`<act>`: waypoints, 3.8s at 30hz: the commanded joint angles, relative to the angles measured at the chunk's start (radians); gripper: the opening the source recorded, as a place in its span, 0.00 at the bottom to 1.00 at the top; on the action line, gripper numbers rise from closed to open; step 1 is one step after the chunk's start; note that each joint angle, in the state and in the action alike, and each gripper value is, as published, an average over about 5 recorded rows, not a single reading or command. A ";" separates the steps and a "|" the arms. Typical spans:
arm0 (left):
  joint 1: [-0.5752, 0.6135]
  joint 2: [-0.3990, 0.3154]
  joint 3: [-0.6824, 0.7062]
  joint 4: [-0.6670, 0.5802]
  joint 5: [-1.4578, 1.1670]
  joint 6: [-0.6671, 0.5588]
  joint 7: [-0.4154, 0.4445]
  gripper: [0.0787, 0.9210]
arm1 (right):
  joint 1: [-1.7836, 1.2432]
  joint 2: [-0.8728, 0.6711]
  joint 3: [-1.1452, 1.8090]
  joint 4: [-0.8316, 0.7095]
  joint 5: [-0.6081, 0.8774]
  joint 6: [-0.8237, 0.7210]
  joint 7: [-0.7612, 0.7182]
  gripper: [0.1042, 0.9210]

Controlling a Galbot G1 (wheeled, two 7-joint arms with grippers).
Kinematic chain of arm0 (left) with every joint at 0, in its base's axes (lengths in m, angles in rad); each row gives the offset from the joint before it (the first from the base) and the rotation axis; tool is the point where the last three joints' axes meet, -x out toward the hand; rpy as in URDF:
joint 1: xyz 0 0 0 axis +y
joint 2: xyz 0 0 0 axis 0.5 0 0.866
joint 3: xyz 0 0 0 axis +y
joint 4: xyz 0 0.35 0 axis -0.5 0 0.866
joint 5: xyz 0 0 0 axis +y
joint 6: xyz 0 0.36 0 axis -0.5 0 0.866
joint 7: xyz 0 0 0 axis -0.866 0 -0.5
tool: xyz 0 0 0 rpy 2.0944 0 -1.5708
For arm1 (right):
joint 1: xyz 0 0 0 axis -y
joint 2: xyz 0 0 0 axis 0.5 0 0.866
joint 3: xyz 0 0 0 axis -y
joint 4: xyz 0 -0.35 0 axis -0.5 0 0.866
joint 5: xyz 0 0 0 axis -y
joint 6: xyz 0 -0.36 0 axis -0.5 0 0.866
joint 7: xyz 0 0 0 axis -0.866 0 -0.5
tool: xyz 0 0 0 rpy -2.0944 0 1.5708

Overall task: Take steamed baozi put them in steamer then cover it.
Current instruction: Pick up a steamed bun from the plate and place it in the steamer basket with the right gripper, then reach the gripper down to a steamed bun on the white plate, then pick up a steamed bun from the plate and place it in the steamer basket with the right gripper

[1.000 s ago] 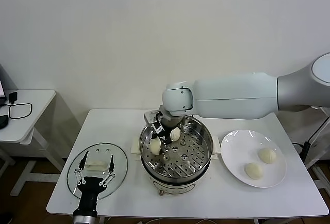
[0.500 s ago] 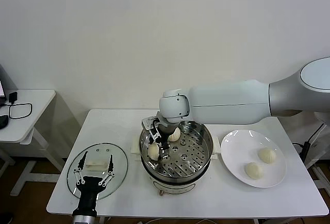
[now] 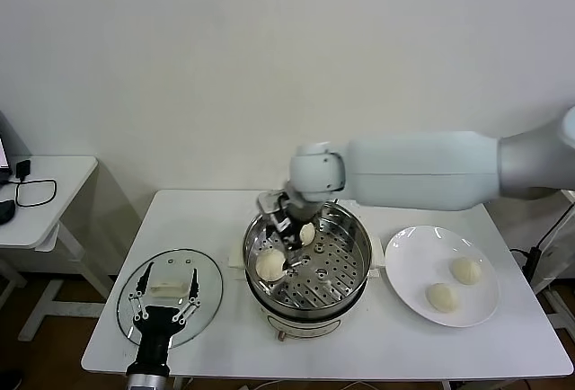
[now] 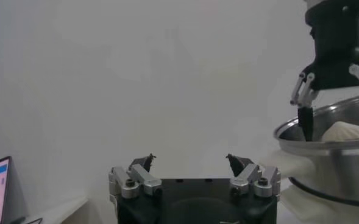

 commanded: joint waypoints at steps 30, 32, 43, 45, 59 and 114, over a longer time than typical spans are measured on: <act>0.008 0.001 0.011 -0.005 0.009 0.004 -0.001 0.88 | -0.596 -0.612 0.325 -0.269 -0.524 0.390 -0.229 0.88; 0.009 0.001 0.009 -0.005 0.009 0.003 -0.001 0.88 | -0.613 -0.603 0.335 -0.272 -0.527 0.384 -0.217 0.88; 0.012 -0.003 0.003 -0.003 0.009 0.001 -0.002 0.88 | -0.675 -0.565 0.376 -0.300 -0.552 0.370 -0.159 0.88; 0.012 -0.004 0.003 -0.003 0.009 0.002 -0.002 0.88 | -0.677 -0.560 0.379 -0.305 -0.551 0.369 -0.149 0.88; 0.009 -0.004 -0.004 0.003 0.008 0.001 -0.001 0.88 | -0.678 -0.536 0.373 -0.315 -0.564 0.368 -0.127 0.88; 0.008 0.000 -0.001 -0.016 0.003 -0.004 -0.004 0.88 | -0.151 -0.068 0.205 0.127 -0.688 0.978 -0.287 0.66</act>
